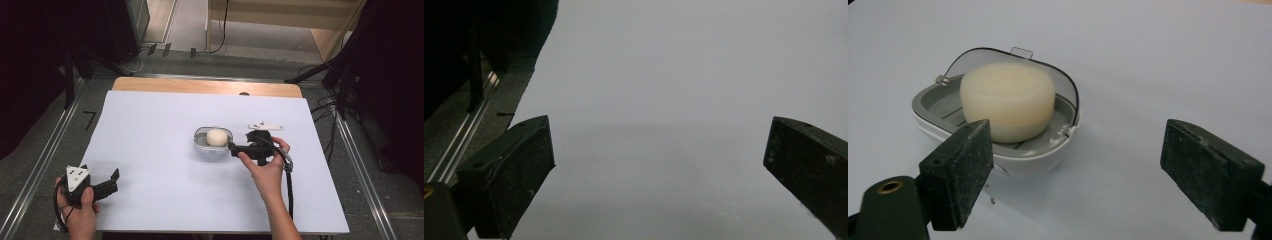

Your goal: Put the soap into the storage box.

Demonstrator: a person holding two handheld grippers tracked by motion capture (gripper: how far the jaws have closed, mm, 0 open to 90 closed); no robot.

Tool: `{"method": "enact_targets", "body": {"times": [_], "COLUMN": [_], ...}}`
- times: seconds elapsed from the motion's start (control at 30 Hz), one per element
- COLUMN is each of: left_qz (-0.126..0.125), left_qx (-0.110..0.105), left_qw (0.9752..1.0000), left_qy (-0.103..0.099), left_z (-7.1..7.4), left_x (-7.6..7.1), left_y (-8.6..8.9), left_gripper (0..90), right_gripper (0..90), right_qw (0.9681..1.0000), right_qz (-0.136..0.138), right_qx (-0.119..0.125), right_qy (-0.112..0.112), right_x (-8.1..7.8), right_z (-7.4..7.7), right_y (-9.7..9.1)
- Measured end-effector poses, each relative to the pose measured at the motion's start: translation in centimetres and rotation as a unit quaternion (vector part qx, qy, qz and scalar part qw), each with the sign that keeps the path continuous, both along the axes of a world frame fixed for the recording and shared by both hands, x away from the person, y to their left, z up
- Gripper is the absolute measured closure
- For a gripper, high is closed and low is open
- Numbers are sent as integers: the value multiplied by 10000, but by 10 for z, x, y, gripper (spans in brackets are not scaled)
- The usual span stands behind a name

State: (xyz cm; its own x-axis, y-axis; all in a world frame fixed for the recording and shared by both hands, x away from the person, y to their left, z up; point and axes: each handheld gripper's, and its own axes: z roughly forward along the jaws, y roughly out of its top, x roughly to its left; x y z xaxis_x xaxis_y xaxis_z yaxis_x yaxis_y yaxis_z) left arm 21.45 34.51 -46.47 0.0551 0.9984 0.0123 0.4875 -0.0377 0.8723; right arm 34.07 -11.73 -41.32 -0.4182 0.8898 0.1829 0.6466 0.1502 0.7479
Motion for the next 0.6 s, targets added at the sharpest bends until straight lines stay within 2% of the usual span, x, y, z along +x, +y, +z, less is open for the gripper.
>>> {"method": "enact_targets", "body": {"times": [0.37,0.6], "left_qz": [-10,-22], "left_qx": [20,29], "left_qw": [10000,10000], "left_qy": [-7,-5], "left_z": [0,0], "left_x": [0,0], "left_y": [0,0], "left_gripper": [4,4], "right_gripper": [139,139], "right_qw": [9997,9991], "right_qz": [-245,-417], "right_qx": [28,82], "right_qy": [57,17], "right_x": [-7,-12], "right_z": [-8,-14], "right_y": [-31,-52]}}
